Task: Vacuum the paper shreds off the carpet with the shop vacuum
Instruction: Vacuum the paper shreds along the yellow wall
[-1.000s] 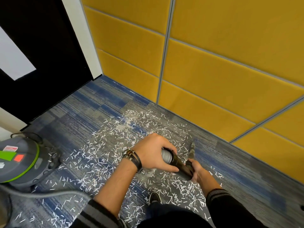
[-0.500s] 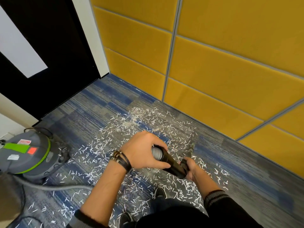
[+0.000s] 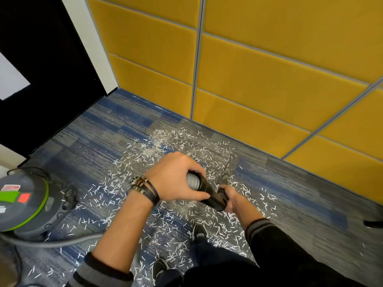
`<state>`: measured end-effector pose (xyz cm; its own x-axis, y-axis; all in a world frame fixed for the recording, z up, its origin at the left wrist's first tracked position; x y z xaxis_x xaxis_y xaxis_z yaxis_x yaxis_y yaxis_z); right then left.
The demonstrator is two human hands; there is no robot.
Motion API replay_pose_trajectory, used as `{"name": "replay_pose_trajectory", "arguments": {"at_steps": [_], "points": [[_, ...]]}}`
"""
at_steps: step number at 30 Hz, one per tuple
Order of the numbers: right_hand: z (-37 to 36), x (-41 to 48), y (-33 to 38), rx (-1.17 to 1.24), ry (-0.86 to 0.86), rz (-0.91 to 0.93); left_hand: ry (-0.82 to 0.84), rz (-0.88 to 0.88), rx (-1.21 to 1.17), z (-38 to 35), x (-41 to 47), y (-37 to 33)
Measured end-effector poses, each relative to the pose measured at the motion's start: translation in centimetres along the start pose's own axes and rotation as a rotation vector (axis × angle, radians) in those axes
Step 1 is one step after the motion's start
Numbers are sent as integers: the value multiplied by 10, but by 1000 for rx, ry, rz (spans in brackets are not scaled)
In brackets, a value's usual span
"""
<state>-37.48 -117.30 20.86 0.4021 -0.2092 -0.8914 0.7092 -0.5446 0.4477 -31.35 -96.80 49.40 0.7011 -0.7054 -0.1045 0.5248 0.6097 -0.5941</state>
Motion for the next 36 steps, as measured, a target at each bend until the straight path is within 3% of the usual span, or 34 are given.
{"name": "replay_pose_trajectory", "arguments": {"at_steps": [10,14,19,24,31,36], "points": [[39,-7,-23,74,-69,-6,40,46,-38,-19,-11,-2],[16,-15,-17,19,4,-17,4,-13,48,0,-14,-17],[12,-32,-12,32,69,-13,25,-36,-22,7,-12,-23],[48,-30,9,-51,-30,13,-12,25,-157,3,-1,-4],[82,-21,53,16,-98,127,-34,-35,-96,-14,24,-29],[81,2,72,2,-127,111,-13,22,-29,-28,44,-27]]}}
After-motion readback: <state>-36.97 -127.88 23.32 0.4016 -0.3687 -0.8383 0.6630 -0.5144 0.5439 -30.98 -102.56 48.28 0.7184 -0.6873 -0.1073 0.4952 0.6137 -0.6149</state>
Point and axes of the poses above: each hand's wrist, its own x-axis towards the middle knuckle, its own z-axis out of the back of the hand, y = z × x, the point moved 5 cm from there along x, towards the middle knuckle, and after that the axes turned 8 degrees about z, right-handed, at the moved point
